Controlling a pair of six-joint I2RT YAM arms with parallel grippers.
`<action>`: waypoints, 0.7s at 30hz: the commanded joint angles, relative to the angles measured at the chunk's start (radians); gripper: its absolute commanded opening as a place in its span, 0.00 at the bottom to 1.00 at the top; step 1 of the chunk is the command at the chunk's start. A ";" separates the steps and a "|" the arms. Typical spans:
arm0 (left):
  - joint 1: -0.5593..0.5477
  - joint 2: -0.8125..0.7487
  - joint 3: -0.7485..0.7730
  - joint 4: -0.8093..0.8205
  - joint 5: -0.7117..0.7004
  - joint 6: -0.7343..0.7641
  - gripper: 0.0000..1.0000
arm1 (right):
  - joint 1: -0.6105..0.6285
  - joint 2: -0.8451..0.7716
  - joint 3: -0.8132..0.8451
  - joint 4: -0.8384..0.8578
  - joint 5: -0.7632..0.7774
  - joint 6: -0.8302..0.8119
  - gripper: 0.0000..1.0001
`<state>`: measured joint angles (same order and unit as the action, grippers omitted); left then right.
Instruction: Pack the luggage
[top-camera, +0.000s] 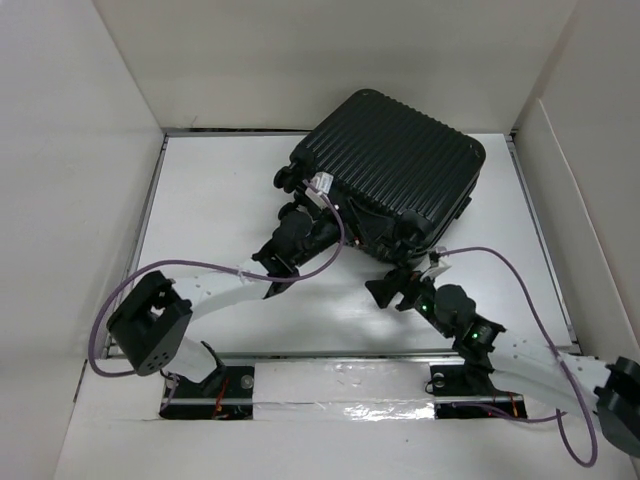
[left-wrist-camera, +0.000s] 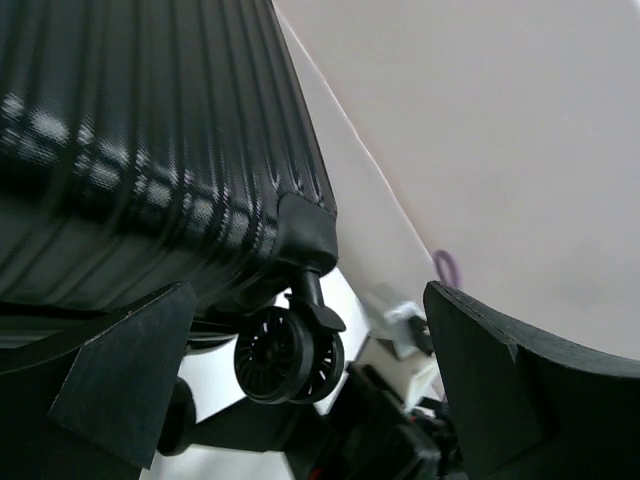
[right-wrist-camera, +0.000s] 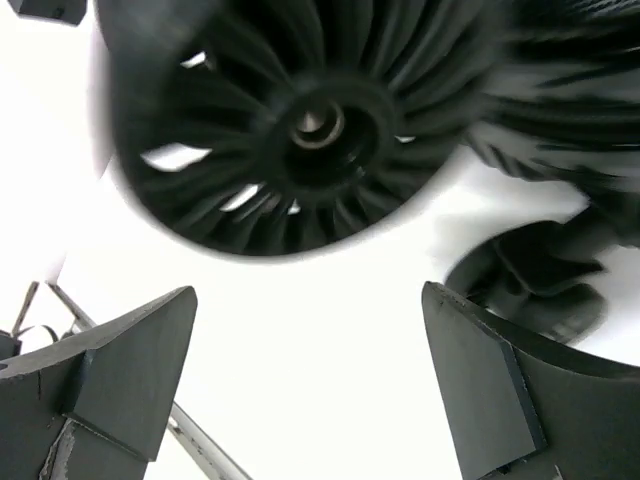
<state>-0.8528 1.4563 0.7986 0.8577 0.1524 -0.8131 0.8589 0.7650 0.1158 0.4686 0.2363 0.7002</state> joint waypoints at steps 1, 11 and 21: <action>0.015 -0.122 -0.007 -0.063 -0.086 0.086 0.99 | 0.005 -0.165 0.035 -0.218 0.099 -0.042 1.00; 0.024 -0.476 -0.140 -0.319 -0.370 0.192 0.99 | 0.005 -0.582 0.229 -0.620 0.313 -0.249 0.67; 0.034 -0.881 -0.282 -0.609 -0.571 0.160 0.99 | 0.005 -0.481 0.516 -0.760 0.390 -0.464 0.38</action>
<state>-0.8230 0.6609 0.5400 0.3443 -0.3321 -0.6548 0.8589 0.2558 0.5751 -0.2108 0.5751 0.3328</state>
